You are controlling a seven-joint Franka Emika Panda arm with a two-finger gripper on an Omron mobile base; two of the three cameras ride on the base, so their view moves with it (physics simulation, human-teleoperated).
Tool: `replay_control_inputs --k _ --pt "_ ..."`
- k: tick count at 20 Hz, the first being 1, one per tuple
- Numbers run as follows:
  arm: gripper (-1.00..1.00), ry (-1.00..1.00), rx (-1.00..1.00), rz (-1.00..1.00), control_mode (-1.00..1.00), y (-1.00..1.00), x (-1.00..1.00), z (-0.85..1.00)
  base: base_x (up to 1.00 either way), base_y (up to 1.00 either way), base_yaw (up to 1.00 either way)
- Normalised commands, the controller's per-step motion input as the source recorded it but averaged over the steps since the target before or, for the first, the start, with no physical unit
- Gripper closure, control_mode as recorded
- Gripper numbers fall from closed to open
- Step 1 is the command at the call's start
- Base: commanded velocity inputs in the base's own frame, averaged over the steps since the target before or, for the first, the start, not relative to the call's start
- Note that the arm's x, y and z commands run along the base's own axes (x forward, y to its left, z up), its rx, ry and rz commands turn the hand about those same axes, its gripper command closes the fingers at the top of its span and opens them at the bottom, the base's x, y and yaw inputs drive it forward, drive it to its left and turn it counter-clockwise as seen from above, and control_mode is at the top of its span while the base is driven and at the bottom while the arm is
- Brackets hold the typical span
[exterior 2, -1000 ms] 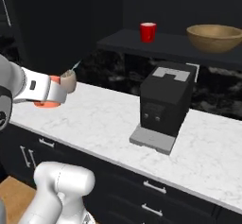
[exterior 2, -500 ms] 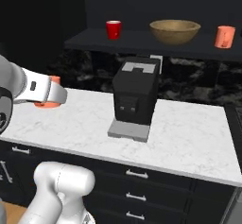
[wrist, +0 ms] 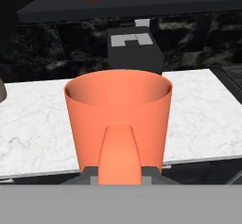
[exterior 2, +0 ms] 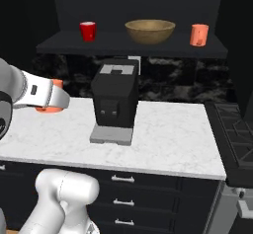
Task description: Gather all objects into one cabinet and sort the glasses and bowls to opposite sides.
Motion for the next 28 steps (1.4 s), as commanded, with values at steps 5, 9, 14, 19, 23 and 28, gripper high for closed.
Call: replay_control_inputs --k 5,9,14,19,23,28 --pt "1.0 0.0 0.0 0.0 1.0 0.0 0.0 0.0 0.52 -0.21 -0.06" --pt "1.0 0.0 0.0 0.0 1.0 0.0 0.0 0.0 0.51 -0.06 0.0" --pt "1.0 0.0 0.0 0.0 1.0 0.0 0.0 0.0 0.55 0.0 -0.04" --pt "1.0 0.0 0.0 0.0 1.0 0.0 0.0 0.0 0.56 -0.01 0.0" --pt "1.0 0.0 0.0 0.0 1.0 0.0 0.0 0.0 0.13 -0.45 0.0" --pt "1.0 0.0 0.0 0.0 1.0 0.0 0.0 0.0 0.06 -0.5 0.0"
